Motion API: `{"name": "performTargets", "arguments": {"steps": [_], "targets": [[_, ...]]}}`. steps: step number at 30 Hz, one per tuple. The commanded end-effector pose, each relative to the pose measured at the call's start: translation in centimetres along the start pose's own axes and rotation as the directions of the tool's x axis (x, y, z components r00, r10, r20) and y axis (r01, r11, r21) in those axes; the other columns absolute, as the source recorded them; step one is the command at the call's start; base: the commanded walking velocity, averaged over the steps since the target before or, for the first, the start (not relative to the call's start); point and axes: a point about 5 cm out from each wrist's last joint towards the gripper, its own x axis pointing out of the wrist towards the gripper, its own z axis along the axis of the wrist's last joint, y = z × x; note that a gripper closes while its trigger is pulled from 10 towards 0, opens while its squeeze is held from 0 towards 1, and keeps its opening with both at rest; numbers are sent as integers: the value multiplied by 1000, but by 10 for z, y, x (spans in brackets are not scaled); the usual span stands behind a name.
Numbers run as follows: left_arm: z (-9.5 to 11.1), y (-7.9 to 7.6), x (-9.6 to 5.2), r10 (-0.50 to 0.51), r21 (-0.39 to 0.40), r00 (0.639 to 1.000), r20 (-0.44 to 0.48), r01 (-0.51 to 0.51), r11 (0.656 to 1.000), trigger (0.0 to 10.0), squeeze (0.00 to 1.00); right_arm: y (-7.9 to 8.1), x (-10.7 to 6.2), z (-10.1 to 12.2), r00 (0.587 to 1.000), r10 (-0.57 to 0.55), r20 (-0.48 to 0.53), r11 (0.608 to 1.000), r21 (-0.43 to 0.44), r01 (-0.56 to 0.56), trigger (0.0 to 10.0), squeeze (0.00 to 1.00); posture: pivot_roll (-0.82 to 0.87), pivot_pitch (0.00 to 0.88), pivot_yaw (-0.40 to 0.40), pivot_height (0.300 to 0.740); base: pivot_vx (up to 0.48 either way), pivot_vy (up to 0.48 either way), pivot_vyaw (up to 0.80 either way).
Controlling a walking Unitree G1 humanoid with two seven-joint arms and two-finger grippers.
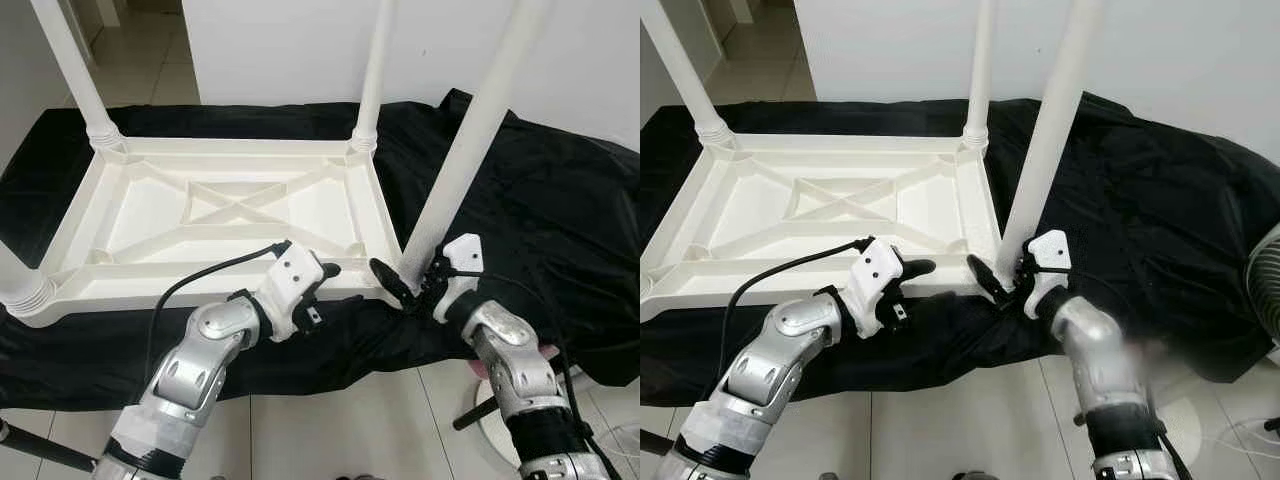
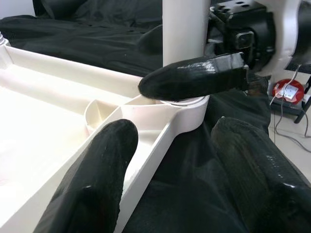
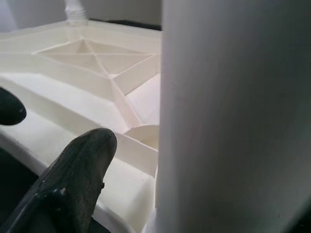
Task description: Building children table
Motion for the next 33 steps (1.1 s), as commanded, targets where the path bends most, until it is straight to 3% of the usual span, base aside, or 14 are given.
{"name": "performTargets", "arguments": {"steps": [1, 2, 3, 5, 6, 16, 17, 27, 33], "targets": [[0, 3, 0, 50, 7, 999, -12, -50, 999, 10000, 0, 0, 2, -3, 998, 50, -23, 999, -21, -50, 10000, 0, -75, 79, -20, 740, 0, 0, 0], [0, 3, 0, 50, 7, 999, -11, -50, 999, 10000, 0, -1, 3, -4, 998, 65, -28, 998, -24, -66, 7137, 0, -74, 77, -21, 740, 0, 0, 0], [0, 3, 1, 51, 8, 999, -11, -51, 999, 10000, 0, -3, 4, -4, 997, 69, -32, 997, -25, -70, 3608, 0, -74, 78, -20, 740, 0, 0, 0], [0, 3, 1, 51, 9, 999, -11, -51, 999, 10000, 0, -5, 5, -4, 997, 74, -36, 997, -32, -75, 3608, 0, -73, 77, -21, 740, 0, 0, 0], [0, 4, 1, 52, 9, 999, -11, -52, 999, 10000, 0, -7, 4, -5, 996, 75, -44, 996, -36, -76, 0, 0, -71, 77, -24, 740, 0, 0, 0], [0, 4, 1, 57, 8, 998, -9, -57, 998, 10000, 0, -9, -4, -12, 995, 73, -64, 997, -4, -73, 0, 0, -74, 79, -28, 740, 0, 0, 0], [0, 3, 1, 58, 8, 998, -8, -58, 998, 10000, 0, -8, -5, -13, 996, 71, -58, 997, 9, -70, 10000, 0, -74, 80, -28, 740, 0, 0, 0], [0, 2, 1, 52, 7, 999, -10, -52, 999, 10000, 0, 0, -2, -7, 999, -37, 13, 995, 96, 36, 10000, 0, -79, 86, -27, 740, 0, 0, 0], [-1, 2, 0, 53, 6, 999, -12, -52, 999, 10000, 0, 9, 4, -5, 978, -209, 1, 972, 107, 208, 10000, 0, -72, 90, -33, 740, 0, 0, 0]]}}
